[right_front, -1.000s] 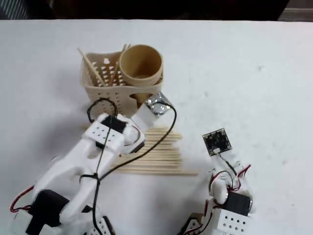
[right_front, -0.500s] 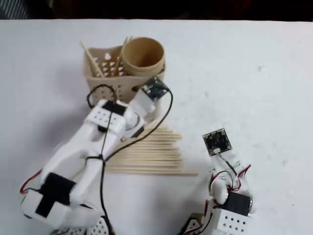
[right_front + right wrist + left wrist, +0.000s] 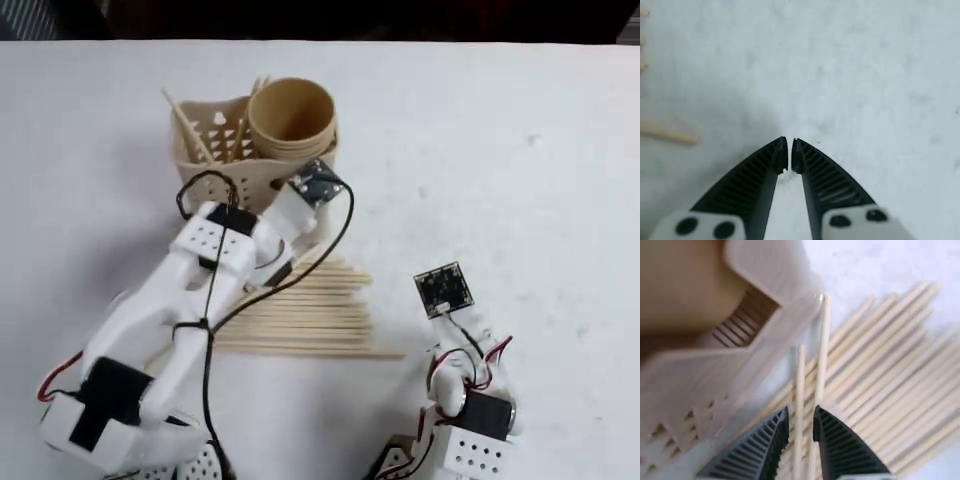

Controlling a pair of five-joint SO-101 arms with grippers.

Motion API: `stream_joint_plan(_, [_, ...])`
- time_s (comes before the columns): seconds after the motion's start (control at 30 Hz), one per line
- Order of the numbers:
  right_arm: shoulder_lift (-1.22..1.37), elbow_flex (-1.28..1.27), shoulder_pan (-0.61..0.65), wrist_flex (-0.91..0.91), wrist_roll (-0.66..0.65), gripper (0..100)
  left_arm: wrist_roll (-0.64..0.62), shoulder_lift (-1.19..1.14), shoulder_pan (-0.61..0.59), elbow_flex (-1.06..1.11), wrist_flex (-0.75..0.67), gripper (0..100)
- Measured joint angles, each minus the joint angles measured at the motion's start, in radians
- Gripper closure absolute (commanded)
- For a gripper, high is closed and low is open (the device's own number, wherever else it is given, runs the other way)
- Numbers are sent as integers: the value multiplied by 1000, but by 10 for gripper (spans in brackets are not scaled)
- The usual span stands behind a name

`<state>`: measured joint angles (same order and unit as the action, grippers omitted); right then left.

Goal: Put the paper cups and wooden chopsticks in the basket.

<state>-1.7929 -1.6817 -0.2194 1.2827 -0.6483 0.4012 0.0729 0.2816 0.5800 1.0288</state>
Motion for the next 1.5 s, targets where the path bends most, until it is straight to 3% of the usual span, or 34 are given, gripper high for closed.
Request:
stream_joint_plan(0.43, [0,0,0,0,0,966,41,381,3,83,381,903])
stream_joint_plan(0.73, [0,0,0,0,0,966,184,393,-2,307,229,902])
stream_joint_plan(1.1, [0,0,0,0,0,966,190,239,-54,316,37,898])
stream_joint_plan(1.5, [0,0,0,0,0,966,143,224,-81,321,14,823])
